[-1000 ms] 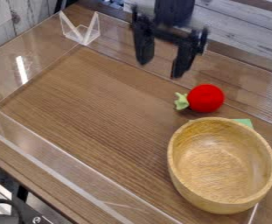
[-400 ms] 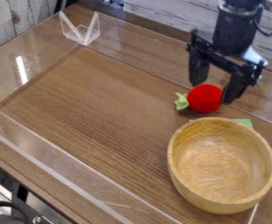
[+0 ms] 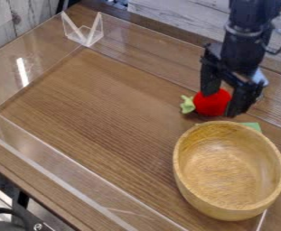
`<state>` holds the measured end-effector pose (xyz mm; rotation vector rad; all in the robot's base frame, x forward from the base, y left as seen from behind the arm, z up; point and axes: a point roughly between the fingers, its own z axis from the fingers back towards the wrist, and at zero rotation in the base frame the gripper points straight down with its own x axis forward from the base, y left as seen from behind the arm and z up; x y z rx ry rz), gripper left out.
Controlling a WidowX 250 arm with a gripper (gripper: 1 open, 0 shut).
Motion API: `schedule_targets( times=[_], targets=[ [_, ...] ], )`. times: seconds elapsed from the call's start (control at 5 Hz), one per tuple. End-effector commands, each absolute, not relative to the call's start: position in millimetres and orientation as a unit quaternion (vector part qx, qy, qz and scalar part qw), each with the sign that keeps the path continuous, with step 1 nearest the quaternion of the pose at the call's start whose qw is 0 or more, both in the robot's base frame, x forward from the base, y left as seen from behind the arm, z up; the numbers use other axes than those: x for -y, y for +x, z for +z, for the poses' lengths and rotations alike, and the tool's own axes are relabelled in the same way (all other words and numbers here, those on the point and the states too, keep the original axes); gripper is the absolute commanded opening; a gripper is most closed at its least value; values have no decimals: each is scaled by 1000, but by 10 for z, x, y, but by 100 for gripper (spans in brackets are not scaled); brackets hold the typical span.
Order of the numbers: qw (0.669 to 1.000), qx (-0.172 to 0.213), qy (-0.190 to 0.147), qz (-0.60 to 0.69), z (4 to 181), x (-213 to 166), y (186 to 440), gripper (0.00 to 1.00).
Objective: Move the red object to the left side of the table
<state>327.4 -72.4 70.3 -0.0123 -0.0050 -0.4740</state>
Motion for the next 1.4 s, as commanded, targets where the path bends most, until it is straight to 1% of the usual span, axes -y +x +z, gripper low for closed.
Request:
schedule_targets(
  times=[0.0,0.2,0.4,1.0,1.2],
  targets=[
    [969,43,2,-245,696,607,3412,100],
    [963,58,7,-265,674,630,3593,100],
    [961,68,6,-268,669,702,3666,100],
    [944,93,14,-316,746,553,3536,100],
    [938,101,22,-330,735,700,3579,100]
  ],
)
